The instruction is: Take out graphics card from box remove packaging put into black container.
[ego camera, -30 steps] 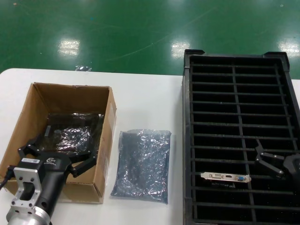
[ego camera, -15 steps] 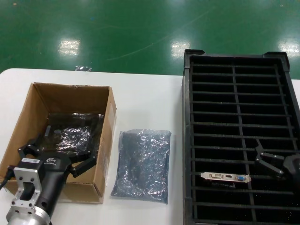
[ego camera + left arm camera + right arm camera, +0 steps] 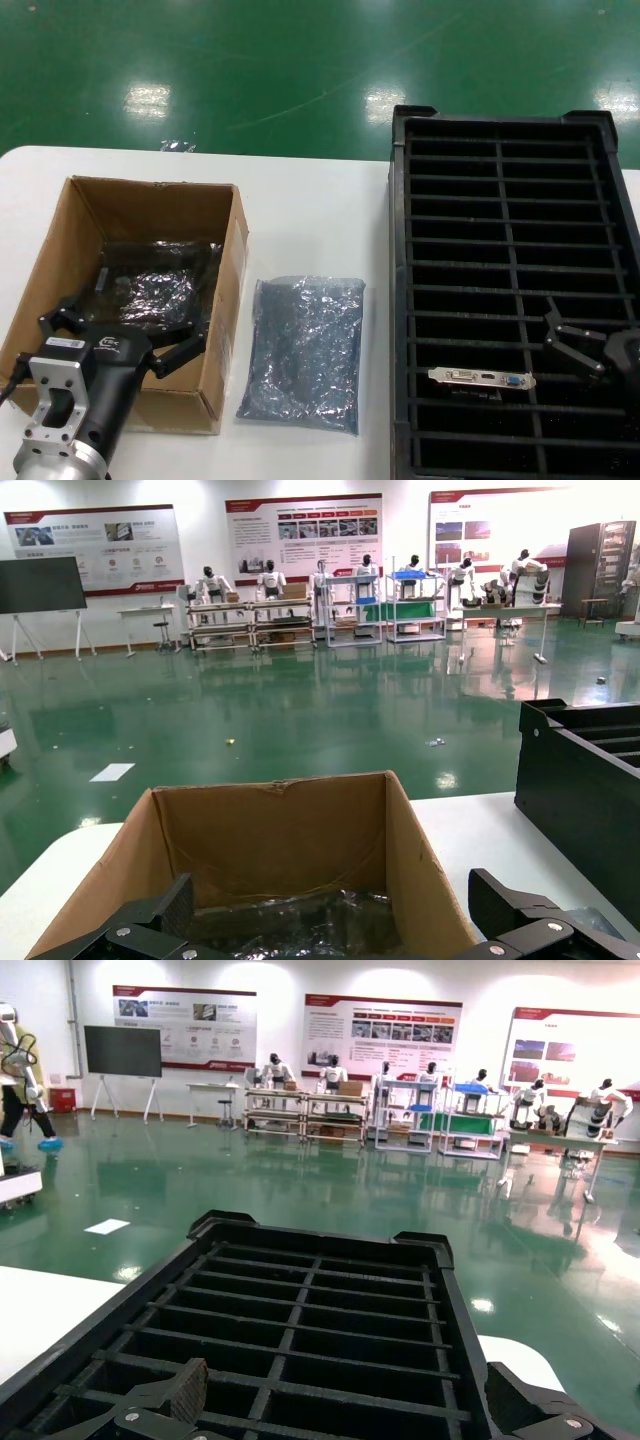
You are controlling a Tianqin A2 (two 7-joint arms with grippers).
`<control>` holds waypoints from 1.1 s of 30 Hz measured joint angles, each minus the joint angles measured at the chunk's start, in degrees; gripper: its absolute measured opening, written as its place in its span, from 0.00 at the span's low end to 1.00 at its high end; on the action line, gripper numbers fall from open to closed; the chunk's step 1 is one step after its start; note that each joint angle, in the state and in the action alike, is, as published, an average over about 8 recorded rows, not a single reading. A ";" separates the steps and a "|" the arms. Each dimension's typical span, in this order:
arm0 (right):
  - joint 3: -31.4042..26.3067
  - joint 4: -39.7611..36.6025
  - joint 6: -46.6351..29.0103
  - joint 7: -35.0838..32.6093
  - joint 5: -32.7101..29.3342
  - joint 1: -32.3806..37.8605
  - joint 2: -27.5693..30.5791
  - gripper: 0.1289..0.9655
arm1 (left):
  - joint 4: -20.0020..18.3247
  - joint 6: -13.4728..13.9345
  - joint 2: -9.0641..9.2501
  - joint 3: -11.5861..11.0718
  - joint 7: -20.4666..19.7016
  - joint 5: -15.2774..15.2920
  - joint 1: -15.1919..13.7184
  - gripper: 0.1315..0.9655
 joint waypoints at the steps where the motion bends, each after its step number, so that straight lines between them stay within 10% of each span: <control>1: 0.00 0.00 0.00 0.00 0.00 0.00 0.00 1.00 | 0.00 0.00 0.00 0.00 0.00 0.00 0.00 1.00; 33: 0.00 0.00 0.00 0.00 0.00 0.00 0.00 1.00 | 0.00 0.00 0.00 0.00 0.00 0.00 0.00 1.00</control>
